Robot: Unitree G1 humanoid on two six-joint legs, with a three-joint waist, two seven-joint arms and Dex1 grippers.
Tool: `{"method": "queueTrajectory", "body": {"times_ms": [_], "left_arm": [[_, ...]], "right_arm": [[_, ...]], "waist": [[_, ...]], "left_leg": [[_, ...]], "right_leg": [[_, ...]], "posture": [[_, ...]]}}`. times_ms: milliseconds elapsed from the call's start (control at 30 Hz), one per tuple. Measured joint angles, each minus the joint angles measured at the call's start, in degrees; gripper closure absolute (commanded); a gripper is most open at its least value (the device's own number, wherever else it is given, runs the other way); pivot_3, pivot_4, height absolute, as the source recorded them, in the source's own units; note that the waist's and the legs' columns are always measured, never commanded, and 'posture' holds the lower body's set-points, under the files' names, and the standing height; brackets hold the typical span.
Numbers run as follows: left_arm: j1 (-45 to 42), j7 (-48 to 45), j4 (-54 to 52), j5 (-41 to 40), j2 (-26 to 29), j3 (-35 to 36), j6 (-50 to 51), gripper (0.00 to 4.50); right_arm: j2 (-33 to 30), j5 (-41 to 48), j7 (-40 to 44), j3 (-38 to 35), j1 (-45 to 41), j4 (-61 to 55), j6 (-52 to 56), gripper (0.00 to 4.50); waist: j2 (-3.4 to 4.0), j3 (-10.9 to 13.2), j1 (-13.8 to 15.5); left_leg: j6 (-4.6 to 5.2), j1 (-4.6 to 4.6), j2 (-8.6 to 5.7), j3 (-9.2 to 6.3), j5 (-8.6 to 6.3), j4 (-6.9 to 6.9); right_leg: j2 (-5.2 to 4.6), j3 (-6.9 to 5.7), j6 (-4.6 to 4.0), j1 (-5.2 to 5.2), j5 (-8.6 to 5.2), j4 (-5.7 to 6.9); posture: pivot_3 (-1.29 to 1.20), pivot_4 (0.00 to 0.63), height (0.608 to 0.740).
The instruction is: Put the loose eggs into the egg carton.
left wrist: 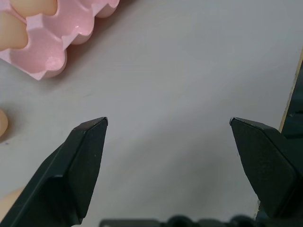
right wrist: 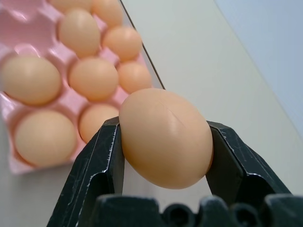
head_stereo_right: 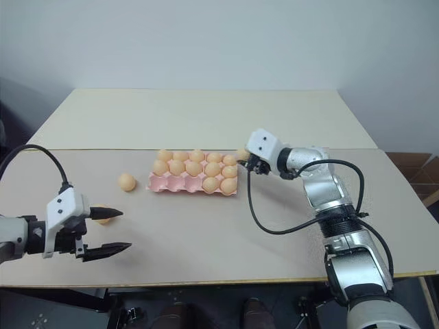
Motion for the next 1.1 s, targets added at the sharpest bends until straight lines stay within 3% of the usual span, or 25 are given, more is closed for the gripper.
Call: {"method": "queueTrajectory", "body": {"times_ms": [267, 500, 733, 967, 1100], "left_arm": [[2.35, 0.33, 0.22, 0.99, -0.01, 1.54, -0.60, 0.00], [6.76, 0.88, -1.12, 1.25, -0.54, 4.53, -0.57, 0.00], [8.61, 1.39, -2.46, 1.24, -0.83, 6.27, -0.35, 0.00], [8.26, 1.37, -2.33, 1.24, -0.81, 6.39, -0.36, 0.00], [7.00, 1.61, -2.22, 1.25, -0.80, 6.34, -0.43, 0.00]], "right_arm": [[10.30, -2.46, -2.26, 7.96, -0.14, -1.20, 1.72, 2.31], [13.95, -4.25, -3.30, 10.61, -1.66, 5.13, 0.17, 2.31], [15.31, -4.99, -3.81, 10.72, -2.73, 11.12, -3.95, 0.02], [15.57, -5.19, -4.14, 10.75, -2.75, 11.57, -5.27, 0.02], [11.89, -4.88, -3.09, 10.06, -0.40, 3.18, -4.48, 0.02]], "waist": [[0.00, 0.00, 0.08], [0.00, 0.00, 0.12], [0.00, 0.00, -0.02], [0.01, 0.00, 0.04], [0.00, 0.00, 0.26]], "left_leg": [[0.00, -0.04, -0.01, 0.02, 0.00, 0.00], [-0.01, -0.06, 0.00, 0.03, 0.00, 0.00], [-0.01, -0.06, 0.03, 0.03, 0.00, 0.00], [-0.01, -0.07, 0.02, 0.03, 0.00, -0.01], [-0.01, -0.11, 0.01, 0.03, 0.00, -0.01]], "right_leg": [[-0.03, 0.00, -0.03, -0.05, 0.02, -0.01], [-0.04, -0.01, -0.06, -0.08, 0.00, -0.02], [0.00, -0.01, -0.07, -0.11, 0.00, 0.01], [-0.01, -0.01, -0.06, -0.12, 0.01, 0.01], [-0.03, -0.01, -0.05, -0.13, 0.00, -0.02]], "posture": [[0.00, 0.150, 0.740], [0.00, 0.150, 0.740], [0.00, 0.150, 0.740], [0.00, 0.150, 0.740], [0.00, 0.150, 0.740]]}}
